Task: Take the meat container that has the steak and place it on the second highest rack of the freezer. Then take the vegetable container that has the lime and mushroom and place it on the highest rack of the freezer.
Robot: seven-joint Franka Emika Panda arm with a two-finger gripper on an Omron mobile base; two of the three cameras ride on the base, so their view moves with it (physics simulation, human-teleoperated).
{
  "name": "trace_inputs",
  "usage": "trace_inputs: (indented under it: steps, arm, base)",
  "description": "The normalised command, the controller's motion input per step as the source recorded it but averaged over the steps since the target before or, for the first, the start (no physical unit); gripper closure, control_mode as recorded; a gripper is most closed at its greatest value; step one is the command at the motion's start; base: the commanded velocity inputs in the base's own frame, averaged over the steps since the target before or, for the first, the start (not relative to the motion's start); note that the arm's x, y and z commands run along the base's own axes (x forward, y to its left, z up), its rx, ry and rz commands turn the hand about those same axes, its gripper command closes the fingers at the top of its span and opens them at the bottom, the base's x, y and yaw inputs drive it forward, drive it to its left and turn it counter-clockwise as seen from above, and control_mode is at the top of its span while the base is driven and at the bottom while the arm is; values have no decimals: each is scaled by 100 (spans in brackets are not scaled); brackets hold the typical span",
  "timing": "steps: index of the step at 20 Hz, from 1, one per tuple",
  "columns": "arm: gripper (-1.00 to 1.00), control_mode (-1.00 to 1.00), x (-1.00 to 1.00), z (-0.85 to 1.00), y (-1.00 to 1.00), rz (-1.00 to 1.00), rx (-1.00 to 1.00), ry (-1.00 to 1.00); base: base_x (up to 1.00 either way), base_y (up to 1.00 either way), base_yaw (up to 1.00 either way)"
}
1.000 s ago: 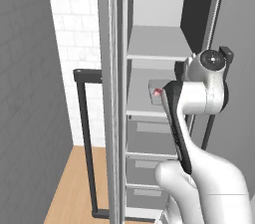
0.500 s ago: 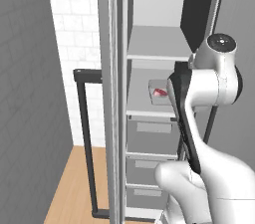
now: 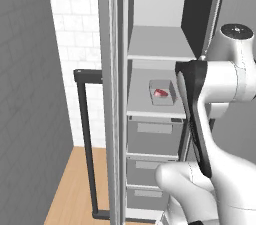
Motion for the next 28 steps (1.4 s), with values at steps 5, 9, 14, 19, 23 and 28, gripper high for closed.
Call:
trace_inputs:
  steps: [5,9,14,19,23,28]
  arm:
    - [-100,-100,-47,0,2,3,0,7]
    - [-100,-100,-16,2,7,0,0,2]
    - [-100,100,0,0,0,0,0,0]
    - [-100,100,0,0,0,0,0,0]
    - [-100,100,0,0,0,0,0,0]
    - [-100,100,0,0,0,0,0,0]
  base:
    - [0,0,0]
    - [0,0,0]
    - [-83,-3,0]
    - [-100,-42,0]
    - [-73,-96,-6]
    - [-27,-100,-20]
